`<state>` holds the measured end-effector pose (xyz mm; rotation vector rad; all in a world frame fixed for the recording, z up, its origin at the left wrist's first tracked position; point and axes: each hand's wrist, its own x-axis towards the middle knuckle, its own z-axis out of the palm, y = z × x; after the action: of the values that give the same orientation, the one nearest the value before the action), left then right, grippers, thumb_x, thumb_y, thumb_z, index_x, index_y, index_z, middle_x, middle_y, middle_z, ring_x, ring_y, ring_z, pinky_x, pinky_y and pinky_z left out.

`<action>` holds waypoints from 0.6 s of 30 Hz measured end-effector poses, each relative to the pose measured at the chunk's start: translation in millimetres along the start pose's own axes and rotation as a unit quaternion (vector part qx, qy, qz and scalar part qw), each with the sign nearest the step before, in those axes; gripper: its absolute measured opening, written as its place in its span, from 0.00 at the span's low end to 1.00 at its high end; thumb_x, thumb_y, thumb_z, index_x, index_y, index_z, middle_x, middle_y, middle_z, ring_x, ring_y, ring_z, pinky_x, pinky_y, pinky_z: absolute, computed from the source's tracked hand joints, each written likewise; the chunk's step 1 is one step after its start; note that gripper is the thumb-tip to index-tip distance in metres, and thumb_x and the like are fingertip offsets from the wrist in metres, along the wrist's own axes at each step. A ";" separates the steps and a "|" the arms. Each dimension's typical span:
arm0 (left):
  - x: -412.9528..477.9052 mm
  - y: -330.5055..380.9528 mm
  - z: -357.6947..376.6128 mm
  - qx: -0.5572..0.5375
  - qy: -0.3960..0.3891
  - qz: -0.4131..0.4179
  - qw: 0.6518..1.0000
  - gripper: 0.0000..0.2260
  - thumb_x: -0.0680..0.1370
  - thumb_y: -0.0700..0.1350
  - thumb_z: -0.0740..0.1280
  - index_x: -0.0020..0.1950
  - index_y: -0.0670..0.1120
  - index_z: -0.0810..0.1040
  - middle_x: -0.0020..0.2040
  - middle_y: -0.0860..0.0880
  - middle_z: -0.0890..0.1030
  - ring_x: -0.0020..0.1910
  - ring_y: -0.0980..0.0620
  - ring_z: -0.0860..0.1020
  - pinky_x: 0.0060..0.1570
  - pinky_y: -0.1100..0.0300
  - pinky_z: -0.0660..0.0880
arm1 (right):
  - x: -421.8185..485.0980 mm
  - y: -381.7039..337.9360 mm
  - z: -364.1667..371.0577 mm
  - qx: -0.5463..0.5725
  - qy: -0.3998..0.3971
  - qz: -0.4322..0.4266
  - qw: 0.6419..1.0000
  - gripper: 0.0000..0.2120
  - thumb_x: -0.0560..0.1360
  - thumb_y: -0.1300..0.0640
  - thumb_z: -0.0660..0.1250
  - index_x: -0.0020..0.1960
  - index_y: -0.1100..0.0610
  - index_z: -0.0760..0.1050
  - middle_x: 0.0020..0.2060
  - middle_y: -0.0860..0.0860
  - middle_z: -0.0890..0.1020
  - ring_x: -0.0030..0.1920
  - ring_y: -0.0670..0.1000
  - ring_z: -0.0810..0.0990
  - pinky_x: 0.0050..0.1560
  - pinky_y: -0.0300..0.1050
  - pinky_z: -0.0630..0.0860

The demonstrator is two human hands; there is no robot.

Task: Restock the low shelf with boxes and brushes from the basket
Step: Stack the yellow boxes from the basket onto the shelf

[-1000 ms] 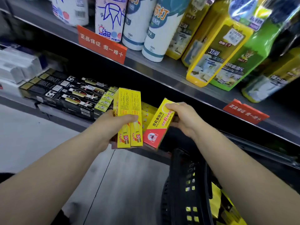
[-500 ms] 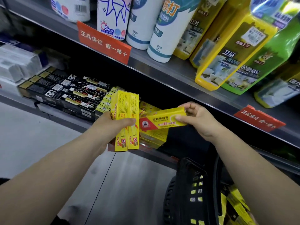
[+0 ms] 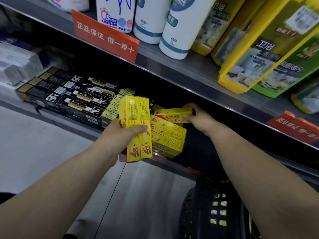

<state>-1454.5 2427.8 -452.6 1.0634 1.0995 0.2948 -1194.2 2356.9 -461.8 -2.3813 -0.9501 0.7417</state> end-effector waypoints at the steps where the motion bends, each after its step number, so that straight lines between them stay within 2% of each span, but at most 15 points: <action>1: 1.4 0.0 0.0 0.000 0.001 -0.002 1.000 0.21 0.69 0.49 0.75 0.58 0.49 0.72 0.49 0.47 0.83 0.45 0.45 0.83 0.44 0.46 0.80 | 3.3 3.0 2.7 -0.026 -0.015 0.001 1.000 0.18 0.77 0.60 0.65 0.66 0.52 0.68 0.52 0.54 0.76 0.50 0.52 0.73 0.47 0.41 0.68; 4: 5.8 0.6 1.4 0.003 -0.001 -0.010 1.000 0.20 0.69 0.50 0.74 0.57 0.49 0.72 0.48 0.46 0.83 0.43 0.45 0.83 0.41 0.47 0.80 | 13.3 14.0 11.6 -0.125 -0.060 0.017 0.990 0.18 0.77 0.61 0.64 0.67 0.55 0.68 0.58 0.58 0.76 0.54 0.56 0.75 0.52 0.46 0.72; 8: 12.0 0.7 5.8 0.003 -0.010 -0.005 1.000 0.20 0.69 0.50 0.74 0.57 0.48 0.73 0.49 0.47 0.83 0.45 0.45 0.83 0.46 0.45 0.80 | 18.1 20.0 23.9 -0.152 -0.108 0.029 0.982 0.20 0.79 0.56 0.62 0.70 0.54 0.64 0.62 0.57 0.75 0.56 0.54 0.75 0.52 0.41 0.70; 12: 15.2 1.5 10.7 -0.011 -0.025 -0.006 1.000 0.17 0.70 0.49 0.74 0.56 0.49 0.74 0.50 0.46 0.83 0.46 0.44 0.83 0.50 0.44 0.79 | 17.9 16.7 25.1 -0.204 -0.121 0.030 0.971 0.23 0.79 0.54 0.62 0.72 0.53 0.61 0.65 0.57 0.72 0.60 0.56 0.75 0.58 0.44 0.72; 14: 16.2 2.4 12.8 -0.016 -0.036 -0.016 0.999 0.17 0.70 0.49 0.74 0.56 0.48 0.75 0.48 0.46 0.84 0.45 0.44 0.83 0.48 0.45 0.79 | 13.1 6.0 22.2 -0.280 -0.126 0.021 0.951 0.27 0.78 0.50 0.62 0.74 0.51 0.58 0.68 0.57 0.68 0.65 0.57 0.71 0.64 0.49 0.69; 15: 16.4 2.9 13.4 -0.021 -0.043 -0.023 0.999 0.16 0.71 0.48 0.73 0.55 0.48 0.76 0.46 0.46 0.84 0.43 0.45 0.83 0.44 0.48 0.80 | 8.2 -3.6 21.3 -0.280 -0.121 0.002 0.952 0.29 0.77 0.49 0.64 0.75 0.50 0.57 0.70 0.57 0.66 0.66 0.58 0.70 0.66 0.51 0.68; 16: 16.5 3.5 14.0 -0.030 -0.053 -0.032 0.998 0.14 0.71 0.47 0.73 0.54 0.48 0.76 0.44 0.46 0.85 0.41 0.46 0.84 0.40 0.51 0.80 | 1.3 -16.0 21.4 -0.230 -0.121 -0.024 0.965 0.30 0.76 0.48 0.65 0.75 0.49 0.57 0.70 0.55 0.66 0.67 0.57 0.69 0.67 0.52 0.68; 18: 15.0 4.8 14.6 -0.040 -0.080 -0.044 0.995 0.11 0.71 0.46 0.73 0.51 0.47 0.78 0.41 0.46 0.86 0.38 0.47 0.84 0.35 0.55 0.79 | -16.7 -43.3 23.2 -0.018 -0.150 -0.056 0.987 0.27 0.77 0.50 0.64 0.73 0.47 0.60 0.69 0.53 0.68 0.67 0.54 0.70 0.68 0.51 0.68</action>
<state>-1433.9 2432.2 -456.6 0.9473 0.9793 0.1775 -1239.7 2378.0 -448.2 -2.2632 -1.2171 1.0658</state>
